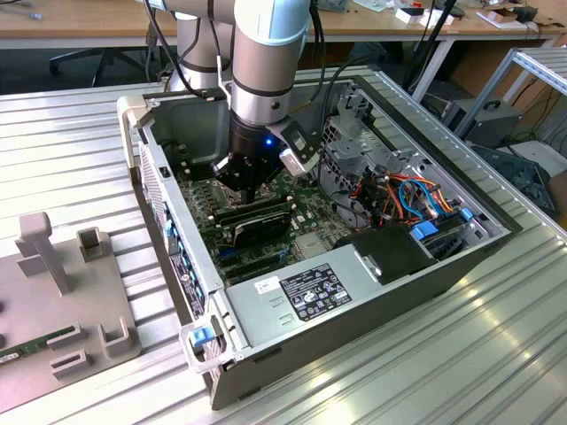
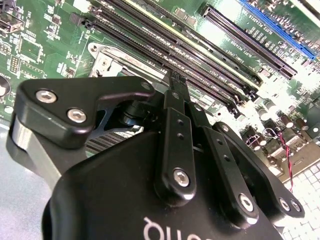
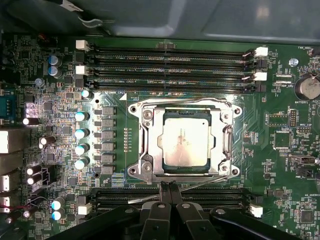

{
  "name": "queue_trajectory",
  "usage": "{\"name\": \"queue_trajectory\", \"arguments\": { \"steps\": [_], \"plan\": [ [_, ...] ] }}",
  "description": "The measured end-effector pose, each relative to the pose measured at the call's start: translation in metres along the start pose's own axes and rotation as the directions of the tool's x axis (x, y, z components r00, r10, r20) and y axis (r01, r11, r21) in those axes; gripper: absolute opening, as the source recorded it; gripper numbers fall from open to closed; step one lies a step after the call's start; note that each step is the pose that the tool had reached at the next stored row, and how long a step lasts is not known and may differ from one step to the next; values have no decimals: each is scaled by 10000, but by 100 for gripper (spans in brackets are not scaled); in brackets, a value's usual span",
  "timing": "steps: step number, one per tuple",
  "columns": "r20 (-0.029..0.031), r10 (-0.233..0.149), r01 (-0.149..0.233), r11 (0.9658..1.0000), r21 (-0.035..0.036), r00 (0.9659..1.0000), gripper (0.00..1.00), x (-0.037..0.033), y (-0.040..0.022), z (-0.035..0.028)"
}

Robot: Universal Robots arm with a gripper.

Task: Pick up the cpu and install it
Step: 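Install the second cpu locking lever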

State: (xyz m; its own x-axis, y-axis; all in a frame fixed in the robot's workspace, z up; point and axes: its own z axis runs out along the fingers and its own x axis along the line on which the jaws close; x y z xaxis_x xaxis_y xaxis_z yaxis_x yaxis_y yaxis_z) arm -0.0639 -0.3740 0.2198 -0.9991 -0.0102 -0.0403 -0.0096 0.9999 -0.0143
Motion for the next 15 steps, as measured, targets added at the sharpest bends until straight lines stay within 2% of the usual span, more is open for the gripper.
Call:
{"name": "queue_trajectory", "arguments": {
  "steps": [8, 15],
  "plan": [
    [1, 1, -1, 10000, -1, 10000, 11, 2, 0, 3],
    [0, -1, 1, 10000, 0, 10000, 11, 93, 1, 6]
  ]
}}
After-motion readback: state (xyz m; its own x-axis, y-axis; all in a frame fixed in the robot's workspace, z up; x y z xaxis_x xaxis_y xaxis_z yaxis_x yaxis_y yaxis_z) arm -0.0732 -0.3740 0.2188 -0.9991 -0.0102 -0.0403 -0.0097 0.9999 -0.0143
